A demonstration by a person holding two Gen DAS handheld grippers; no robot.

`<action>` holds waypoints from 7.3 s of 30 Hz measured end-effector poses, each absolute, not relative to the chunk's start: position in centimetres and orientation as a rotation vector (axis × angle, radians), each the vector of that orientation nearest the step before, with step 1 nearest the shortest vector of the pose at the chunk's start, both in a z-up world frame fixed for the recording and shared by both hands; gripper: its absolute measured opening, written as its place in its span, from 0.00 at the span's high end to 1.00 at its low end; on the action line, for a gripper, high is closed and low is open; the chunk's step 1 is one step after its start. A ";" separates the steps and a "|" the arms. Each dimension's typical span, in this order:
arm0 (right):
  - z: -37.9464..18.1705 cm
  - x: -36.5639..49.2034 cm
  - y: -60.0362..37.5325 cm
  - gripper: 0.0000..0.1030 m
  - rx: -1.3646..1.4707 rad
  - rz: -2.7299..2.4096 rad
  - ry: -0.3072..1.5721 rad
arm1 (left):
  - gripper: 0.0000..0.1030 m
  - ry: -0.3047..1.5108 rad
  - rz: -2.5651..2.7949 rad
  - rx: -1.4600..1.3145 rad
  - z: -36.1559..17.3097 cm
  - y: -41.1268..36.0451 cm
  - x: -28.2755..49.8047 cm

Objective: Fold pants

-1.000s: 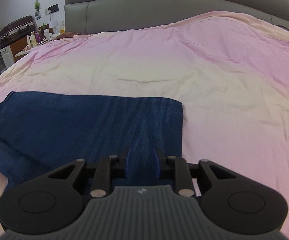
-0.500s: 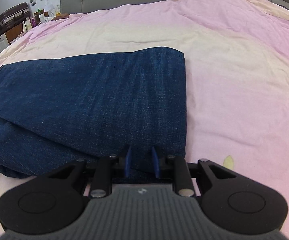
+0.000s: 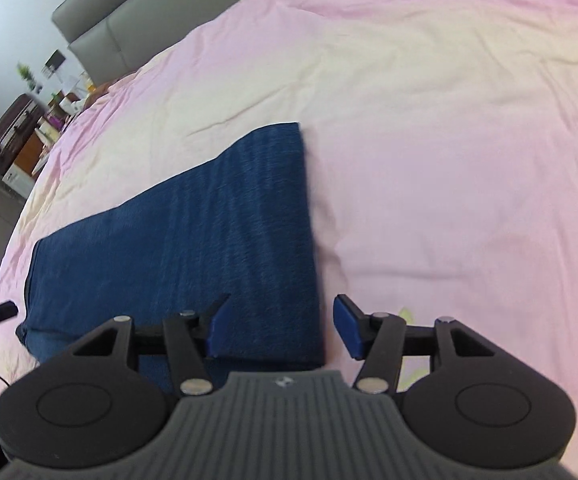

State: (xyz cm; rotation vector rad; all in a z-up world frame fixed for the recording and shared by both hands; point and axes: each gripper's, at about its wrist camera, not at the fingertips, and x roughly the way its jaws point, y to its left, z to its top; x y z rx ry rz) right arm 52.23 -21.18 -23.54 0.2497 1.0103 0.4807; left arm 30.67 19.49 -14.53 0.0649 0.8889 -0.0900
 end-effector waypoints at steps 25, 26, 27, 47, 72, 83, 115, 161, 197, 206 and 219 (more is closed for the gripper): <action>-29.1 61.6 -20.4 0.52 0.455 0.623 1.074 | 0.92 0.978 -0.185 0.321 -22.9 13.2 48.1; -29.1 61.5 -20.5 0.52 0.460 0.622 1.073 | 0.92 0.993 -0.196 0.321 -22.6 13.1 47.6; -29.2 61.1 -20.9 0.52 0.462 0.621 1.074 | 0.91 1.015 -0.218 0.316 -22.3 13.0 47.1; -29.2 58.8 -21.9 0.78 0.573 0.665 1.163 | 0.99 1.199 -0.400 0.498 -24.5 7.8 39.3; -26.9 58.0 -20.0 0.88 0.490 0.567 1.150 | 0.96 1.187 -0.553 0.422 -21.4 7.0 32.5; -16.1 56.6 -15.5 0.96 0.508 0.671 1.122 | 0.87 1.030 -0.224 0.278 -14.3 19.0 30.2; -22.9 49.8 26.8 0.85 0.381 0.783 1.361 | 0.81 0.862 -0.038 -0.293 -12.1 39.8 24.4; -31.1 39.5 7.5 1.00 0.070 0.767 1.084 | 0.72 1.012 0.162 -0.391 -21.2 38.4 25.5; -32.7 55.5 5.4 0.49 0.662 0.839 1.200 | 0.12 1.025 -0.135 -0.826 -24.9 45.2 33.5; -32.5 55.7 6.1 0.74 0.691 0.811 1.233 | 0.59 1.016 -0.081 -0.729 -21.9 42.9 33.7; -22.5 50.5 0.7 0.83 0.679 0.825 1.238 | 0.66 1.004 -0.096 -0.616 -13.6 35.0 27.8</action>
